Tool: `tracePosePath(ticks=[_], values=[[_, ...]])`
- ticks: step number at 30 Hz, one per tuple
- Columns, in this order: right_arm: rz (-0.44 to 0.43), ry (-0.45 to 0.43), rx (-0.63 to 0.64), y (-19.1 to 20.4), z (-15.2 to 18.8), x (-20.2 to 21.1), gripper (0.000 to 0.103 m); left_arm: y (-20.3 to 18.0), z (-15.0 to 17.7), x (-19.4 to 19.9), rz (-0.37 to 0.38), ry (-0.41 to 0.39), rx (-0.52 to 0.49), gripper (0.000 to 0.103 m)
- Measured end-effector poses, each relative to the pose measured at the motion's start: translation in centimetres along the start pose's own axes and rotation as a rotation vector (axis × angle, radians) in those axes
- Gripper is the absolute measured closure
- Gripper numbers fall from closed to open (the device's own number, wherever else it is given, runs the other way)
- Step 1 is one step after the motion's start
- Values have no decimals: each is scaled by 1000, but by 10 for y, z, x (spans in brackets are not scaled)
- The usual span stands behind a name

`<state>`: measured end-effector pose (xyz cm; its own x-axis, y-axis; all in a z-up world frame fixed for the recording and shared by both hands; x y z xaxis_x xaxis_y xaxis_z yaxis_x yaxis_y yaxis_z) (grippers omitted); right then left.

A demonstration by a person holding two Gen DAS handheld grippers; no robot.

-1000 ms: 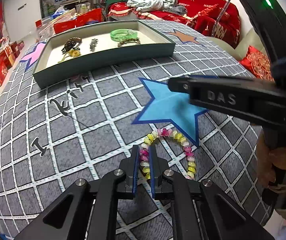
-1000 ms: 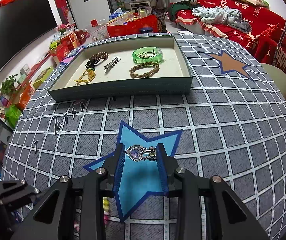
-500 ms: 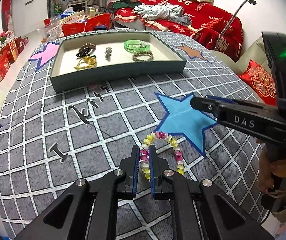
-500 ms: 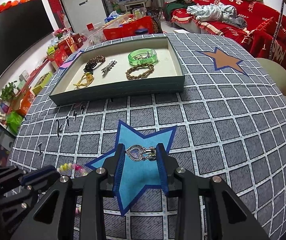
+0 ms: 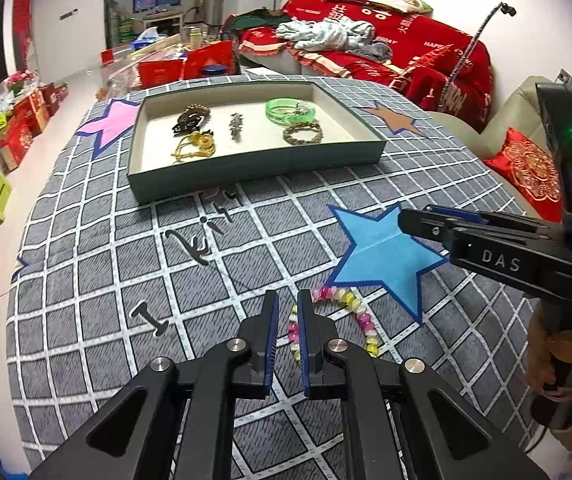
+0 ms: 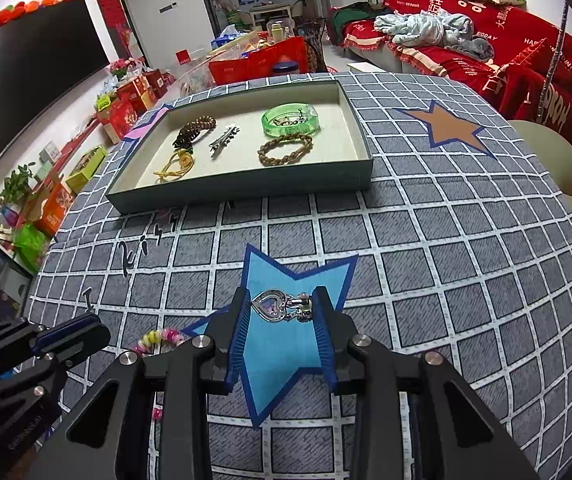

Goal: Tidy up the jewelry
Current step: 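Lift the bead bracelet with the left tool while the right tool holds the heart pendant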

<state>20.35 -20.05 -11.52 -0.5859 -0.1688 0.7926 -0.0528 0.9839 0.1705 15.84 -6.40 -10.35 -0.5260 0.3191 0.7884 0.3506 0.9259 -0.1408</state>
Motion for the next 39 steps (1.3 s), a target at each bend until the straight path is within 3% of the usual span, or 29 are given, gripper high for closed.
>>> tracePosePath(ticks=[5, 6, 7, 8, 10, 16, 19, 24, 27, 28, 29, 30, 32, 35, 39], values=[[-2, -5, -10, -4, 6, 7, 69, 1, 7, -1, -8, 6, 41, 73], [-3, -7, -13, -4, 7, 7, 69, 2, 8, -1, -14, 6, 45, 63], [-4, -12, -18, -6, 7, 9, 69, 3, 9, -2, -25, 8, 50, 18], [-5, -14, -20, -6, 8, 10, 69, 6, 10, -1, -44, 2, 67, 0], [-5, -19, -25, -8, 9, 13, 69, 9, 9, 5, -73, -35, 74, 0], [-10, -24, -39, -11, 12, 14, 69, 13, 16, -7, -139, 8, 44, 0], [-12, -26, -41, -12, 13, 16, 69, 15, 20, -19, -137, 50, 48, 0], [-15, -24, -46, -13, 15, 16, 69, 11, 25, -31, -140, 88, 25, 15], [-17, -24, -50, -14, 16, 16, 69, 0, 24, -31, -144, 82, -33, 30], [-18, -24, -52, -14, 16, 16, 69, -4, 24, -31, -136, 81, -48, 39], [-18, -25, -52, -14, 16, 16, 69, -9, 23, -30, -126, 78, -65, 61], [-18, -26, -50, -14, 16, 16, 69, -14, 22, -30, -124, 76, -89, 75], [-17, -27, -50, -14, 16, 16, 69, -19, 22, -31, -119, 78, -115, 77], [-17, -33, -52, -14, 15, 18, 69, -24, 20, -28, -27, 79, -74, 77], [-15, -40, -52, -14, 12, 20, 69, -23, 13, -17, 7, 49, -47, 77]])
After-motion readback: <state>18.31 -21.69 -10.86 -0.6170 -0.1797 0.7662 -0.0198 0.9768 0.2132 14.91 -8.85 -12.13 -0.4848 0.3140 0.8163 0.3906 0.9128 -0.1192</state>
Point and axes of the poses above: each gripper's, at about its wrist camera, not at the fingertips, and x roughly against the way its jaws point, y to its left, z to its underside, the point moved 9 cm from there along -x, roughly the way its jaws point
